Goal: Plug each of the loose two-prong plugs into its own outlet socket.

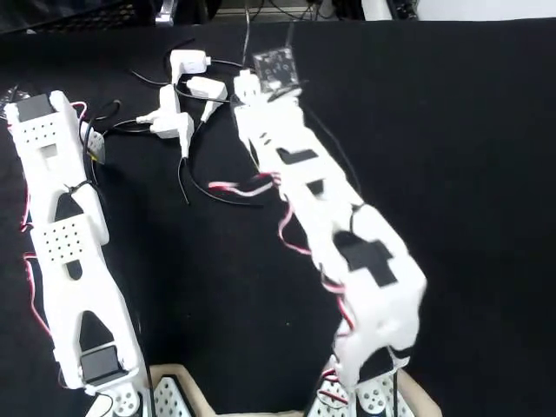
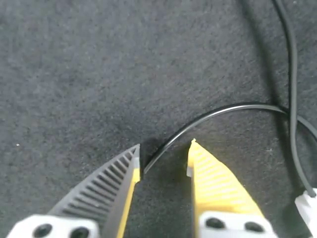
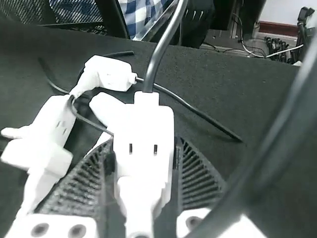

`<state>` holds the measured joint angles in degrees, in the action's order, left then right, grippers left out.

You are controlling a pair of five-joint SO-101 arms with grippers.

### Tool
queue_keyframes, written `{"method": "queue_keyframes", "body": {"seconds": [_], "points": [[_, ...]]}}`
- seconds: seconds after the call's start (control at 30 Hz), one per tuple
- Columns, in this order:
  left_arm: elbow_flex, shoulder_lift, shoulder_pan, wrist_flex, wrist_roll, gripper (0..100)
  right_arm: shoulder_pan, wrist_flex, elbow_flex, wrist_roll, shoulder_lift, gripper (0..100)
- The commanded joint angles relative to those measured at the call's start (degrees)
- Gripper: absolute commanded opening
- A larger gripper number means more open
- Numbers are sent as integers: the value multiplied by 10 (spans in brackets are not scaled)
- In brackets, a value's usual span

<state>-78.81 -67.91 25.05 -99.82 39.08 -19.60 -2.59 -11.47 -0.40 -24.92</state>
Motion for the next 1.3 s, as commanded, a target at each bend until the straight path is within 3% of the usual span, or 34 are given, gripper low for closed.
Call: {"method": "queue_keyframes", "body": {"seconds": [0.0,0.13,0.4,0.6,0.8,0.97,1.1,1.27], "points": [[-28,10,1,0,6,162,6,6,138,3,-85,15],[-28,10,0,8,4,162,8,8,245,3,-195,26],[-24,9,-5,18,4,166,-24,144,334,9,-247,294],[-25,9,-6,17,3,166,-52,215,362,96,-245,444],[-28,15,-4,18,-1,166,-61,320,393,99,-186,456],[-89,16,-6,-3,-69,166,-62,407,394,99,-80,456],[-165,15,-3,-11,-76,164,-50,429,391,103,3,457],[-166,34,-11,-10,-78,166,-14,440,391,100,88,456]]}}
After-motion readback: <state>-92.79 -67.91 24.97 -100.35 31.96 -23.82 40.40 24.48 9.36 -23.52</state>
